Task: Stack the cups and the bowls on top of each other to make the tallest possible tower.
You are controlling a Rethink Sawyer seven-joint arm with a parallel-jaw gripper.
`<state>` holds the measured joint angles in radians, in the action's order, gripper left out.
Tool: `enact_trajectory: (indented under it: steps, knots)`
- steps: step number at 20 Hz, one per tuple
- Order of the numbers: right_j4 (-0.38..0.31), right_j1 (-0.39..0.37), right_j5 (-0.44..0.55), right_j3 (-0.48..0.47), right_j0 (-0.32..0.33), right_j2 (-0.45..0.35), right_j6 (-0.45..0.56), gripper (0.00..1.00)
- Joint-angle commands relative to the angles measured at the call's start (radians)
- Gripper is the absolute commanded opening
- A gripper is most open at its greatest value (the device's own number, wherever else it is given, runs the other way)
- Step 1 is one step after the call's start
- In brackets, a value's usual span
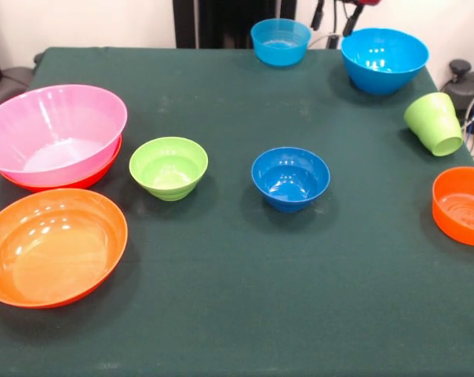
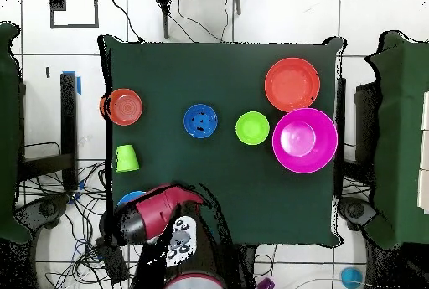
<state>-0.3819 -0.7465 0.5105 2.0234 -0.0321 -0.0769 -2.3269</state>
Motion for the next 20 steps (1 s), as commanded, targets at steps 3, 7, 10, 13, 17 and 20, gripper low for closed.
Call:
enact_trajectory:
  steps: [3, 7, 10, 13, 17, 20]
  knots:
    - [0.080, 0.007, -0.019, -0.058, -0.011, 0.038, -0.152, 1.00]
    - [0.091, 0.001, -0.018, -0.054, -0.007, 0.043, -0.127, 1.00]
    - [0.097, -0.008, -0.038, -0.038, -0.004, 0.049, -0.124, 1.00]
    - [0.104, 0.014, -0.091, -0.025, -0.020, 0.062, -0.150, 1.00]
    - [0.103, 0.068, -0.157, -0.028, -0.070, 0.083, -0.184, 1.00]
    - [0.131, 0.034, -0.113, -0.031, -0.095, 0.088, -0.183, 1.00]
